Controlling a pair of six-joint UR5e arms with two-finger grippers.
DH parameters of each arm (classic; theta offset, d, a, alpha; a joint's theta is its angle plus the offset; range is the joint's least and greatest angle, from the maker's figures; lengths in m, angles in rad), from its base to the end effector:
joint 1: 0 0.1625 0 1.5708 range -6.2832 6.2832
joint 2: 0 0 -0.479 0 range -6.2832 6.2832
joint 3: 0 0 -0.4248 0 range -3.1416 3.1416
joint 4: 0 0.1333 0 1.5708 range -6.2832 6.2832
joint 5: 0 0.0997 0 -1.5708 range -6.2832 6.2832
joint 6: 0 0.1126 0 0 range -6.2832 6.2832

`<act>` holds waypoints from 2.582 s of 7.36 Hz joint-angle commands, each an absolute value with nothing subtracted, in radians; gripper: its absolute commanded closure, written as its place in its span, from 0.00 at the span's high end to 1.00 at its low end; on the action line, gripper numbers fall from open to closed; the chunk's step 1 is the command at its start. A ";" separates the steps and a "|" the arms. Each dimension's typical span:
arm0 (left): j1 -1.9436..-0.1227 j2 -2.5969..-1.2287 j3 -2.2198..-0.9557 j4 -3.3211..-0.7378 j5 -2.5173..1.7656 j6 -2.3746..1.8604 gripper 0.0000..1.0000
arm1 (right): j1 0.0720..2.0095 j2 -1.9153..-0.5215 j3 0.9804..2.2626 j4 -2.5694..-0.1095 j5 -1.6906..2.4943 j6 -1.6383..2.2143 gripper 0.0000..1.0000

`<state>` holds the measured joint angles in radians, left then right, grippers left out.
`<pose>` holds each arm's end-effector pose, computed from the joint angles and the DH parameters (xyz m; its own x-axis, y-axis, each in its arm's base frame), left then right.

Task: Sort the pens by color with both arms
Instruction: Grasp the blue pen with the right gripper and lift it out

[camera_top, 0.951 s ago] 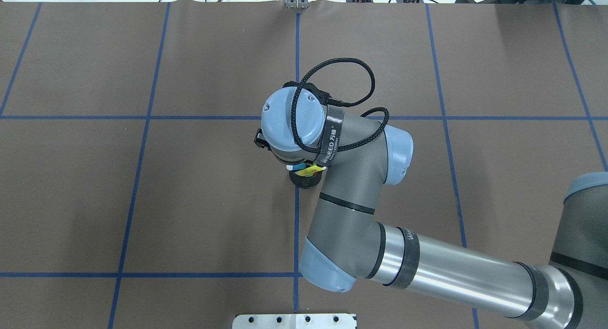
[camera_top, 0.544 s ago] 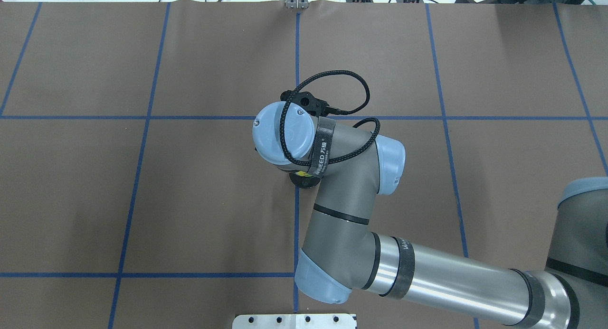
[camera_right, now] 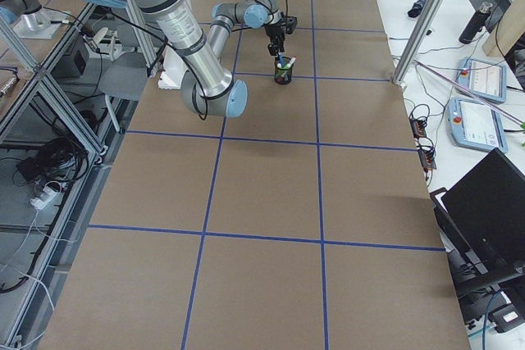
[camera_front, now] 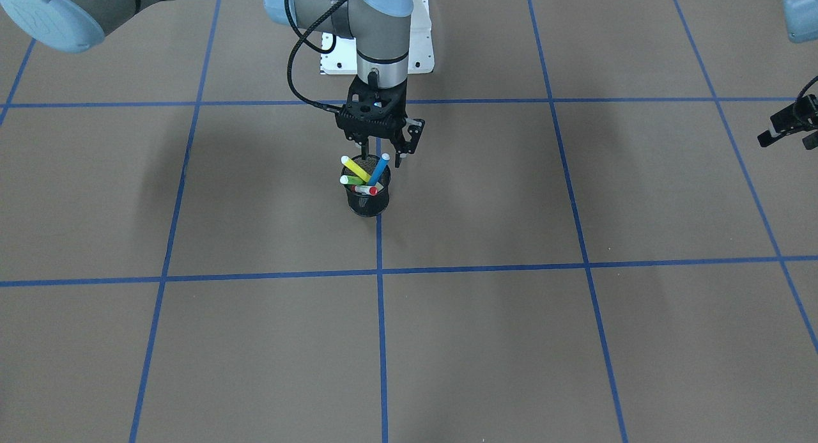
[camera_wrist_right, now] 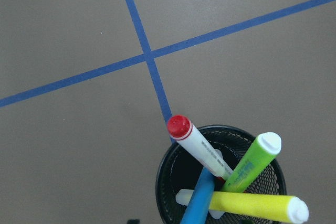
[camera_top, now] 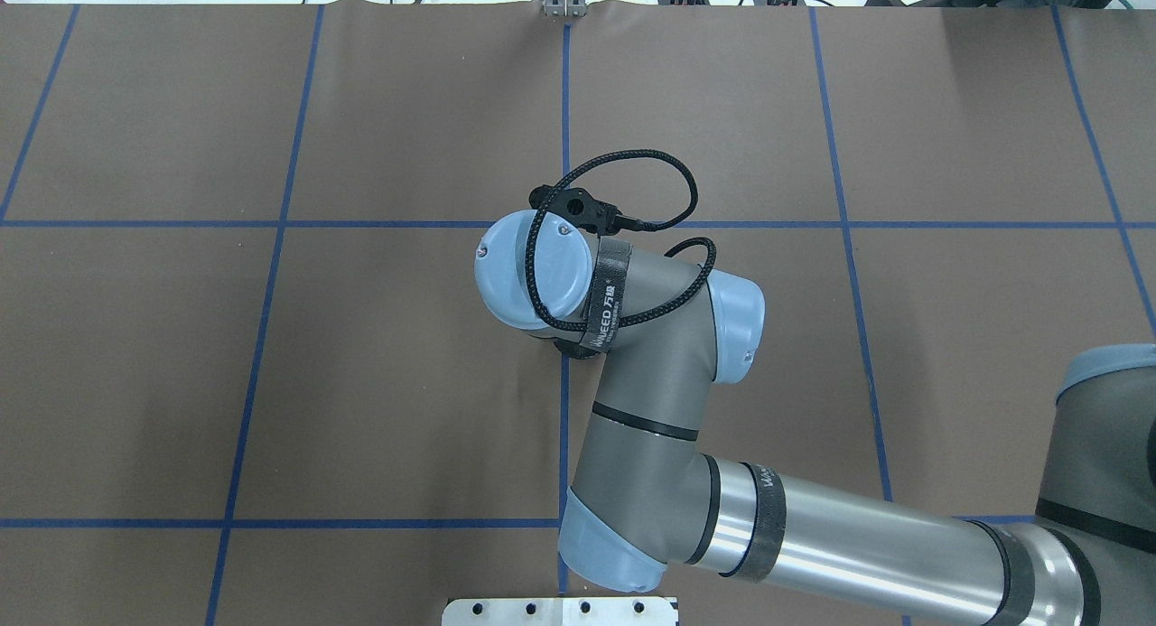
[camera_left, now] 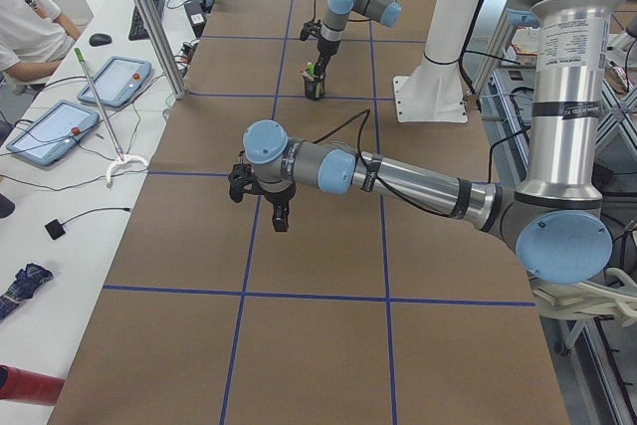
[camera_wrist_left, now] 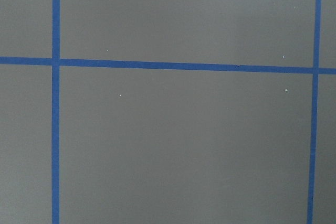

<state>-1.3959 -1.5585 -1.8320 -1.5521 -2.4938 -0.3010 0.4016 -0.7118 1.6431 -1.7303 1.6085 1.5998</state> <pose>0.0474 -0.5181 0.5802 0.5875 -0.0128 -0.8091 0.0050 0.9999 -0.0123 -0.6547 -0.4183 0.1456 0.6487 0.3070 0.6963 -0.3854 0.9215 -0.0472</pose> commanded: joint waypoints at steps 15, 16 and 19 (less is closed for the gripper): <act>-1.396 -1.559 -1.845 -1.551 -2.496 -0.302 1.00 | 0.819 -0.834 2.008 -1.892 1.792 1.207 0.00; -1.396 -1.562 -1.848 -1.551 -2.496 -0.302 1.00 | 0.819 -0.877 1.902 -1.674 1.688 1.157 0.00; -1.396 -1.562 -1.865 -1.549 -2.494 -0.304 1.00 | 0.712 -0.865 1.352 -0.979 1.385 1.132 0.00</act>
